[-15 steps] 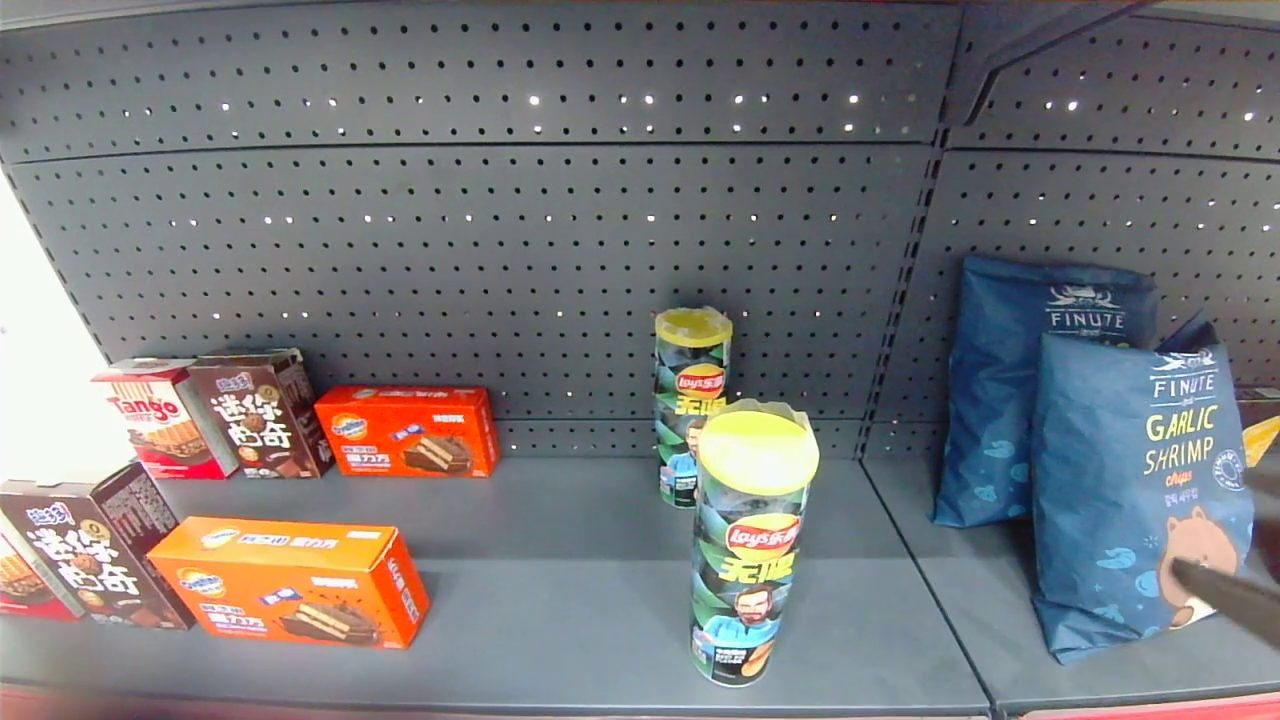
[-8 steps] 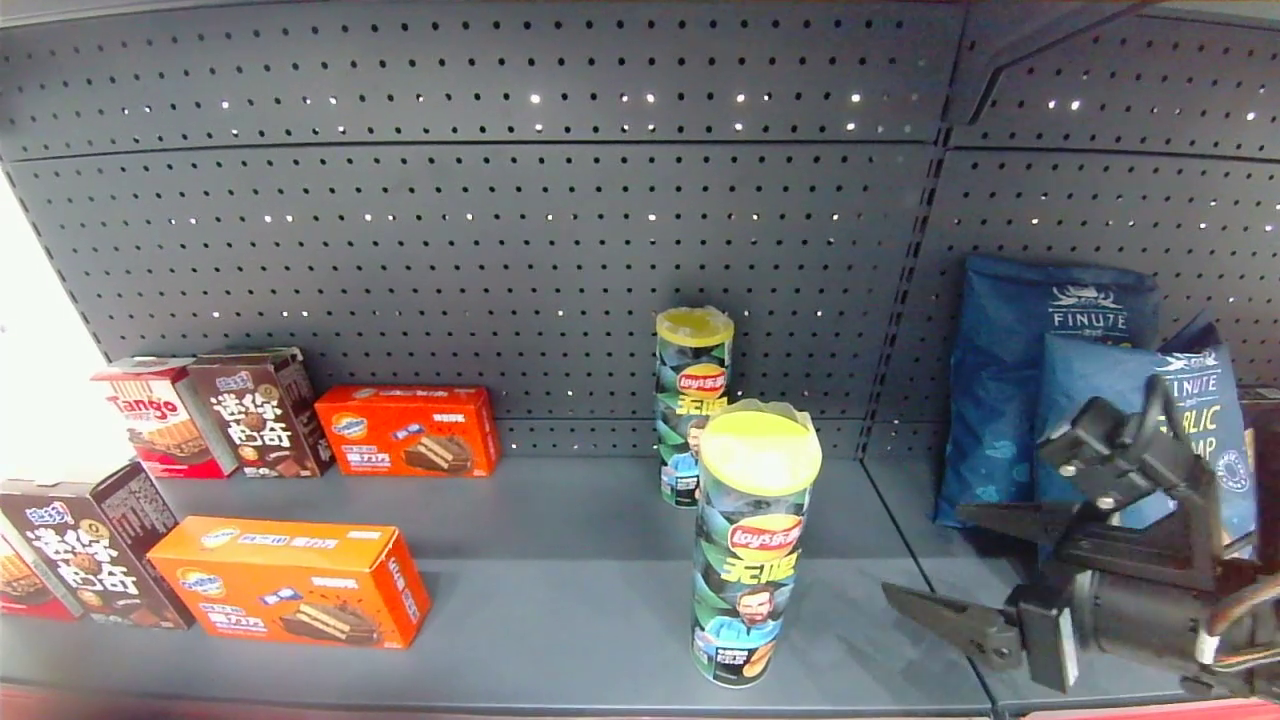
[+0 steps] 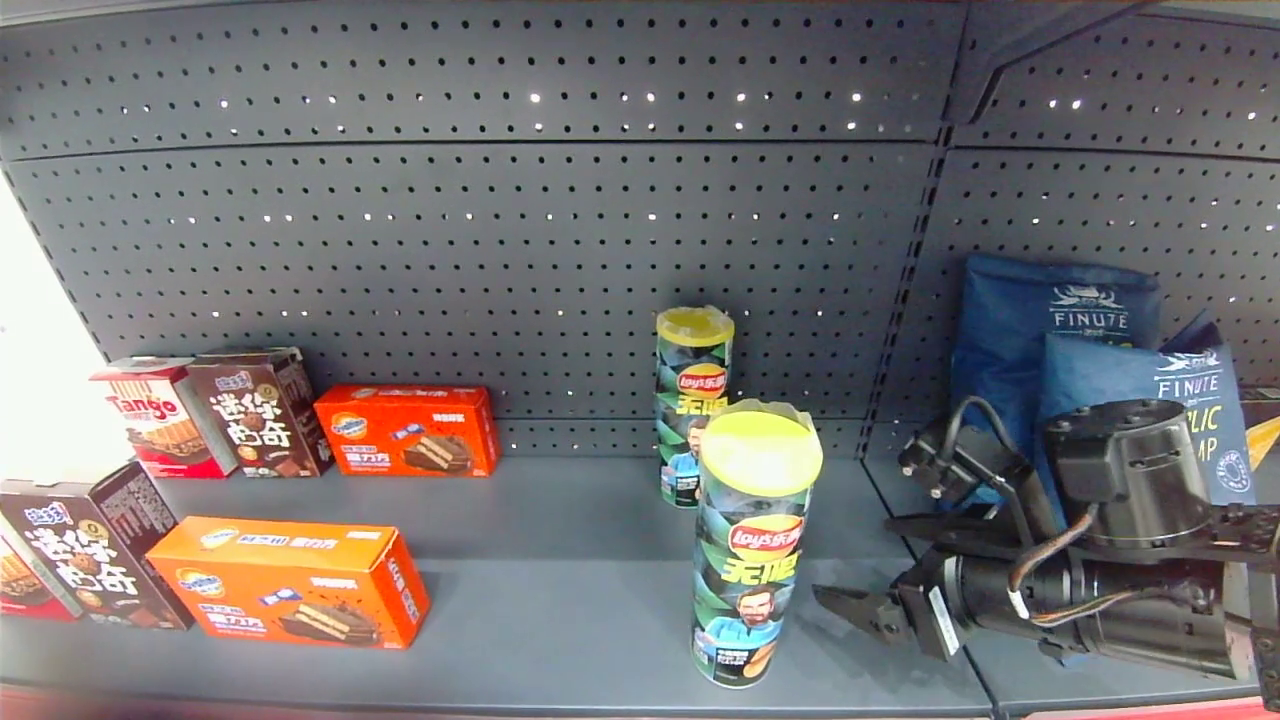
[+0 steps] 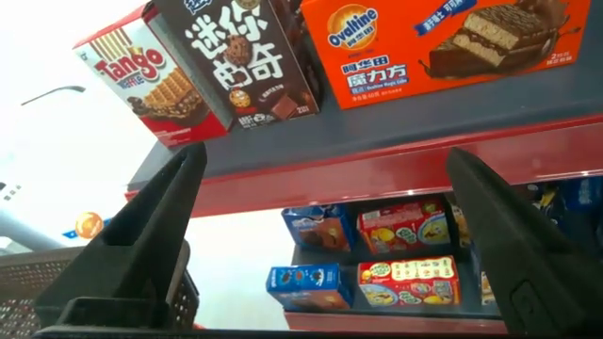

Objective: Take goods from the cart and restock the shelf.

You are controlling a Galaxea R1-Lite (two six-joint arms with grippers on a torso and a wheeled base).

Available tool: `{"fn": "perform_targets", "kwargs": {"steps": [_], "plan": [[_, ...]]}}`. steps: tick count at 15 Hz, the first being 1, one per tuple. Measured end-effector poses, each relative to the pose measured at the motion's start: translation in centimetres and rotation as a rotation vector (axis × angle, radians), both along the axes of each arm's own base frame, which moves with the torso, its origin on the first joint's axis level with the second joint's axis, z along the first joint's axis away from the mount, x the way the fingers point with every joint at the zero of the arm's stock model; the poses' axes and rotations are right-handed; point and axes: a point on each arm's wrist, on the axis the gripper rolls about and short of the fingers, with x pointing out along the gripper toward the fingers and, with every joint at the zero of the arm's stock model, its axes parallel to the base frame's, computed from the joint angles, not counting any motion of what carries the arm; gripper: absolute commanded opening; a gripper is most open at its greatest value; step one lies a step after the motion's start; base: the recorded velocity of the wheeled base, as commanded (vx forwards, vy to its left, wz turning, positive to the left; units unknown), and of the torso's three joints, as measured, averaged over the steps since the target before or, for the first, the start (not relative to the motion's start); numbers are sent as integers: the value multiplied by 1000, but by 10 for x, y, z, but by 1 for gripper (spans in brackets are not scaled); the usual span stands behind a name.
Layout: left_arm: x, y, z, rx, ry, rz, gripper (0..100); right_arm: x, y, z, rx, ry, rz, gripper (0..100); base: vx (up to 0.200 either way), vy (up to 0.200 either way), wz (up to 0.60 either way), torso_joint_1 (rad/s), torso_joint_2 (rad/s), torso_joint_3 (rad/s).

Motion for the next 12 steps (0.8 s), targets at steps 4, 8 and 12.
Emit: {"fn": "perform_targets", "kwargs": {"steps": [4,8,12], "plan": [[0,0,0,-1,1,2,100,8,6,-4,-10,14,0,100,0,0,0,0,0,0],[0,0,0,-2,0,2,100,10,7,-7,-16,23,2,100,0,0,0,0,0,0],[0,0,0,-19,-1,3,100,12,16,-10,-23,31,24,100,0,0,0,0,0,0]]}}
